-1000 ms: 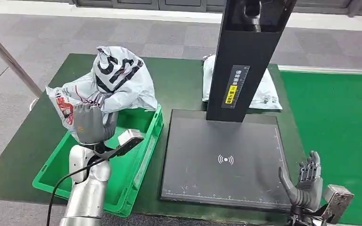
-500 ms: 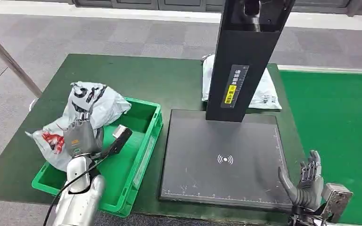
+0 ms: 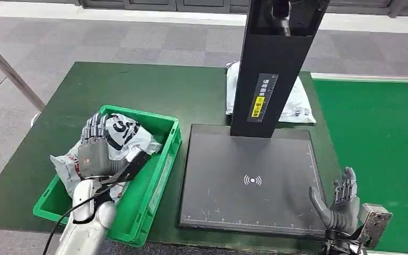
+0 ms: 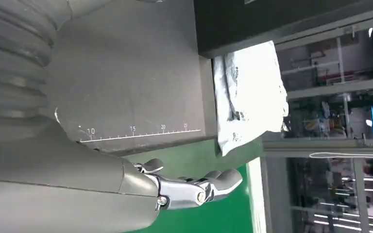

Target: Moved the parcel from conveyor to table for the left to box.

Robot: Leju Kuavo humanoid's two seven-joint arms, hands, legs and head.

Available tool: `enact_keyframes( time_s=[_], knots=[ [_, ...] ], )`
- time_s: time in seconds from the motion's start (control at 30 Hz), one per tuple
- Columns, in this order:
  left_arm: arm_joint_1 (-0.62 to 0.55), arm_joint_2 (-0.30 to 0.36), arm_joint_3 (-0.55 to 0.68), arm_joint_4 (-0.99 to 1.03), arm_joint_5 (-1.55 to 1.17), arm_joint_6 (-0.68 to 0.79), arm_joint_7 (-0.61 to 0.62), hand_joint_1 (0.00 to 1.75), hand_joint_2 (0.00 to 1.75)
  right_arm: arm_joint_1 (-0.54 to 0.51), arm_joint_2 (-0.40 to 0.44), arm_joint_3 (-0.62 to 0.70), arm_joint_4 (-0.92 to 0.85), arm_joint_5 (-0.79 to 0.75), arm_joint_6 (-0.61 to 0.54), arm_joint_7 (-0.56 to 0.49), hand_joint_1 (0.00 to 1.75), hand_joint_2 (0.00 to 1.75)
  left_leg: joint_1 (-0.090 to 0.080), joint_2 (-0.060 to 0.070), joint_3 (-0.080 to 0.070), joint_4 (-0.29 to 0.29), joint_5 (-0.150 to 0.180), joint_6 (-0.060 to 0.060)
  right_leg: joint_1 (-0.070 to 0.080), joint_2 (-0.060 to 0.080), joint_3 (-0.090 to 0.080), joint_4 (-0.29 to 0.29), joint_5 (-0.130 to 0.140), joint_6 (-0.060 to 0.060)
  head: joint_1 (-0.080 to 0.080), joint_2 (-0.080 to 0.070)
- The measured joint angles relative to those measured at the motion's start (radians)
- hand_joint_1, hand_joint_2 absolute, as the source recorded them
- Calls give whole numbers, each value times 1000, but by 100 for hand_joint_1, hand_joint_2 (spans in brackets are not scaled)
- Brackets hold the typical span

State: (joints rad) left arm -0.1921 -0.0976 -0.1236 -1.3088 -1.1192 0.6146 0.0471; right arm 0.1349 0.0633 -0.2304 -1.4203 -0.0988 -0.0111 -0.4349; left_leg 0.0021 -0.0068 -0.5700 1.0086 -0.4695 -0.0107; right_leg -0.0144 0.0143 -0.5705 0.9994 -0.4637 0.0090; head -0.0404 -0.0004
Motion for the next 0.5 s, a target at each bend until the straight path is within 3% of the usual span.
enact_keyframes(
  time_s=[0.03, 0.17, 0.27, 0.5],
  knots=[
    [-1, 1, -5, -7, 45, 0, -26, 0, 175, 0, 0, 0, 0, 0, 0, 1, 0, 175, 0, 0, 0, 0, 0, 0, 0, 0, 0, 0, 0, 0, 0, 0],
    [-1, 5, -28, -26, 216, -18, -129, 0, 175, 0, 3, 0, 0, -2, 0, 3, 0, 175, 0, 0, 0, 0, 0, 0, 0, 0, 0, 0, 0, 0, 0, 0],
    [-10, 5, -57, -43, 475, -90, -282, 0, 175, -1, 5, 0, 0, -6, 0, 5, 0, 175, 0, 0, 0, 0, 0, 0, 0, 0, 0, 0, 0, 0, 0, 0],
    [-83, -45, -160, -17, 894, -354, -447, 0, 175, -45, 2, 0, 30, 22, -37, 10, 0, 175, 0, -2, -2, 1, 2, 1, 0, -2, 0, -1, 1, 1, 0, 0]
  ],
)
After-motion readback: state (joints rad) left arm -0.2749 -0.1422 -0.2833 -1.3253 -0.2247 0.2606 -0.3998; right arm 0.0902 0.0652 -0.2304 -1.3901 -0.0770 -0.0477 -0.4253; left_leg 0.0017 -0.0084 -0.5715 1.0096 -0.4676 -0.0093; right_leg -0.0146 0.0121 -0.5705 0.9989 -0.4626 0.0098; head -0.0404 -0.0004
